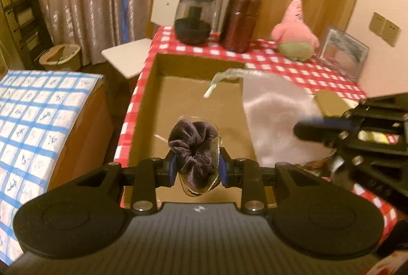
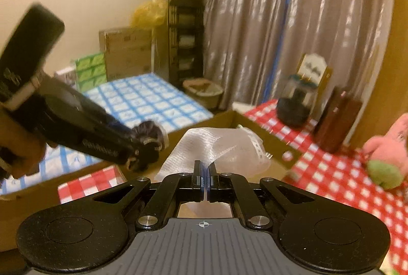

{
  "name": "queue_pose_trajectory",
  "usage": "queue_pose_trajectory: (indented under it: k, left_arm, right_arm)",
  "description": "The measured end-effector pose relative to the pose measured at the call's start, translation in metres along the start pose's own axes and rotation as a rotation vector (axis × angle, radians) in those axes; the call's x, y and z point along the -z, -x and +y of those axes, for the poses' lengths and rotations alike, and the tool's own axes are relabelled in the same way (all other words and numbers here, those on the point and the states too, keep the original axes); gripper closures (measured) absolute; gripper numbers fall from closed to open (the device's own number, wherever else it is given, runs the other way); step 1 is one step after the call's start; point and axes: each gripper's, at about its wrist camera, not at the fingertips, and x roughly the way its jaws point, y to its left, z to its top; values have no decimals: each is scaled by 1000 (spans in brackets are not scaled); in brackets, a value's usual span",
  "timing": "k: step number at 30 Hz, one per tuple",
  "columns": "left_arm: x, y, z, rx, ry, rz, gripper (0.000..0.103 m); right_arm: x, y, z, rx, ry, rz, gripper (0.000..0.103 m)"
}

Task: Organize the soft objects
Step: 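Lower the scrunchie and mesh bag into the cardboard tray and open both grippers, then move both grippers back toward the cream towel and black cloth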

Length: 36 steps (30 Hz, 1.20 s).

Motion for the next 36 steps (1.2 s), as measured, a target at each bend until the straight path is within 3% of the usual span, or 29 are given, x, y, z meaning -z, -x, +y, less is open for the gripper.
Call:
queue_pose_trajectory:
  k: [7,8,9,11,14,19,27,36]
  left_arm:
    - [4,-32,15,5,5,37,71]
    - [3,-35,15,8,4,39,71]
    - [3,-37,15,10,3,40,70]
    - [3,-42,14,8,2,46,66]
    - [3,-46,14,3,4,43,48]
    - [4,-42,12,-16,22,33,31]
    - [6,-15,1,-16,34,10,31]
    - [6,32,-39,19,54,-65,31]
  right_arm:
    - [18,-51,-11,-26,-34,79,99]
    - [21,-53,-12,-27,-38,80,88]
    - [23,-53,-13,-24,-44,79,64]
    - [27,-49,-15,-22,-66,62,34]
    - [30,-45,-16,-27,-73,64,34]
    - [32,-27,-13,-14,-68,50,34]
    - [33,14,-15,52,-91,18,34]
    - [52,86,-25,176,-167,-8,34]
